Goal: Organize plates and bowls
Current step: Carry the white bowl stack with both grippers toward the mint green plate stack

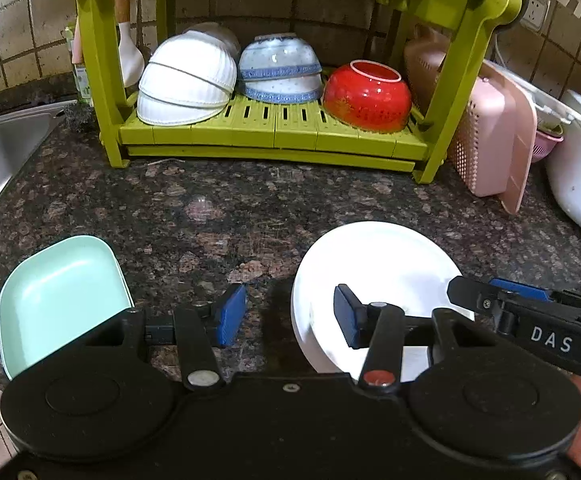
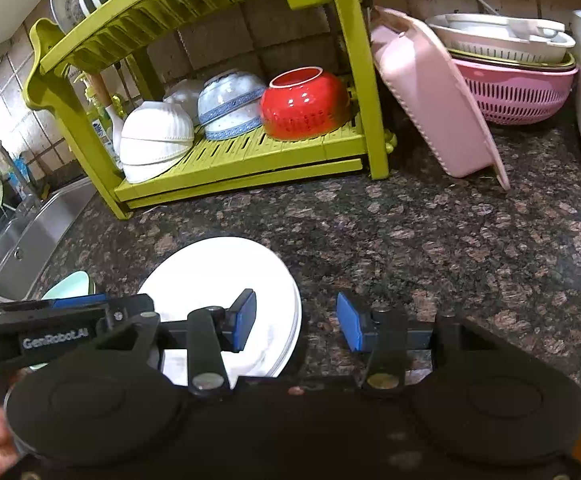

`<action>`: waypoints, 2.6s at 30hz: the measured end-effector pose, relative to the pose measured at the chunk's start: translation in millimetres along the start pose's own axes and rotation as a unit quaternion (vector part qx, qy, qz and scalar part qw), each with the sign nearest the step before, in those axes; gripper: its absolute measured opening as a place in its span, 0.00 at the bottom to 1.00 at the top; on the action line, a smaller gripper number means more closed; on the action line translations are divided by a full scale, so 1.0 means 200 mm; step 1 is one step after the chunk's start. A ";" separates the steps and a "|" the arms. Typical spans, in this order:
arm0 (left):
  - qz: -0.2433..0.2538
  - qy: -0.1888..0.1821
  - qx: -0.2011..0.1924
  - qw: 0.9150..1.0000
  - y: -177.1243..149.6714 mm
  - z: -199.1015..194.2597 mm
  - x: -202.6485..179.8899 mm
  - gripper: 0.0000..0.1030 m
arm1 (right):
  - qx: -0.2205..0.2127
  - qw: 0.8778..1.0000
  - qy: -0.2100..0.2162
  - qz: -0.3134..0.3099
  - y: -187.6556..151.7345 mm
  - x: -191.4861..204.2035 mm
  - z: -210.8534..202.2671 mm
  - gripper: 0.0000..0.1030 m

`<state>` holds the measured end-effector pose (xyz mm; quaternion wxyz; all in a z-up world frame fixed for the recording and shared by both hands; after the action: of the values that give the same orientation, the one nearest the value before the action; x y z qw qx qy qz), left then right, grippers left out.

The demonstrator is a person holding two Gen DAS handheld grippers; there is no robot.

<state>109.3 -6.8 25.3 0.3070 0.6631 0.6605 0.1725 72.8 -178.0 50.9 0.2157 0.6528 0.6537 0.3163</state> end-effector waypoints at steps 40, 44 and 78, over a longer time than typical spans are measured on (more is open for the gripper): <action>-0.011 -0.006 0.066 0.998 -0.04 0.15 -0.03 0.24 | 0.044 0.999 0.011 -0.008 -0.03 0.05 0.09 0.21; -0.016 -0.004 0.057 0.998 -0.03 0.12 0.00 0.24 | 0.040 0.999 0.016 -0.011 -0.02 0.08 0.09 0.21; -0.146 0.115 -0.037 0.982 0.06 -0.17 0.81 0.24 | 0.012 0.985 0.138 -0.104 0.12 0.95 0.30 0.21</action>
<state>107.0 158.6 29.7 0.2750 0.5233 0.7743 0.2258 121.8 16.8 49.9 0.1472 0.5339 0.7453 0.3713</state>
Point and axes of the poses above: each gripper's, at about its wrist camera, not at the fingertips, and z roughly the way its jaws point, x to its left, y to its top, the point moved 1 cm from there along z, roughly the way its jaws point, and after that the axes turned 8 degrees about -z, right-handed, at the moved point
